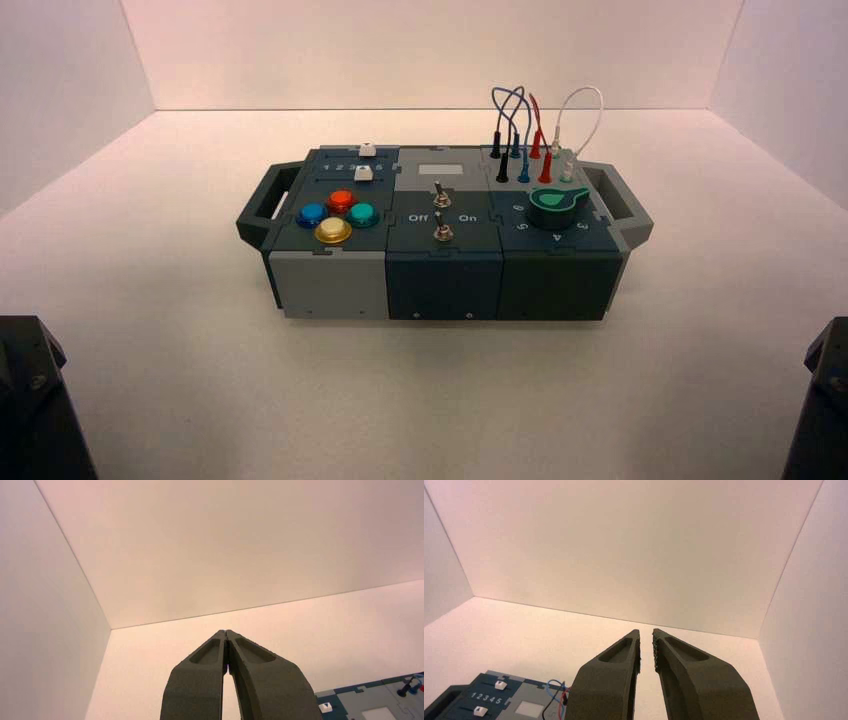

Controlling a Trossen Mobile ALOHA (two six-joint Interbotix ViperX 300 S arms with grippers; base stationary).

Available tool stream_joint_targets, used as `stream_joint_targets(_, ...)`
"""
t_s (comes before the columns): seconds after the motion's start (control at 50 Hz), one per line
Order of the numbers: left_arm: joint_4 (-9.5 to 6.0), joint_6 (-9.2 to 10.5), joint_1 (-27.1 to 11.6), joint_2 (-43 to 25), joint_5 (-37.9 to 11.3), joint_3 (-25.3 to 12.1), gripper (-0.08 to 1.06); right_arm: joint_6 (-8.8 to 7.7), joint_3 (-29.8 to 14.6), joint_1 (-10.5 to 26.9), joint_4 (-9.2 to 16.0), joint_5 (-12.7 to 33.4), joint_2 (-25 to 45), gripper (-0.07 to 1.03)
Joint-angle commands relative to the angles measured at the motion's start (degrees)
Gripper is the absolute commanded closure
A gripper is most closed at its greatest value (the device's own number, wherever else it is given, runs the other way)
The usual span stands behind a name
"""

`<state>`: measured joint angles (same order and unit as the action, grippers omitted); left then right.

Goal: Pull the black wire.

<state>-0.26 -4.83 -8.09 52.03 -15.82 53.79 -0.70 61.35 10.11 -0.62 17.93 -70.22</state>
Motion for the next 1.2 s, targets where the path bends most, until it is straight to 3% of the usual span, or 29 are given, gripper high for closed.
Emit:
stream_joint_targets(0.02,-0.09,0.09,0.2,-0.6,0.3,-1.1,1.01,0.18,-0.8,-0.3,0.2,-0.3,0.4,0.81)
stream_joint_targets(0.7,-0.09,0.09,-1.1,-3.5,-1.8,-1.8,1.01,0.18,-0.7,0.3,1.5,0.5,1.9,0.81)
stream_joint_targets(0.96,-0.18,0.0,-8.3,-10.1,-6.1,-3.3,1.01,0.18,-1.2,1.1,2.6,2.7,6.8,0.81)
stream_joint_targets(1.2,0.0,-0.35,-18.0,-17.5,-11.9,-5.5,1.01,0.18,-2.5,4.7,2.8,5.0,13.0,0.81)
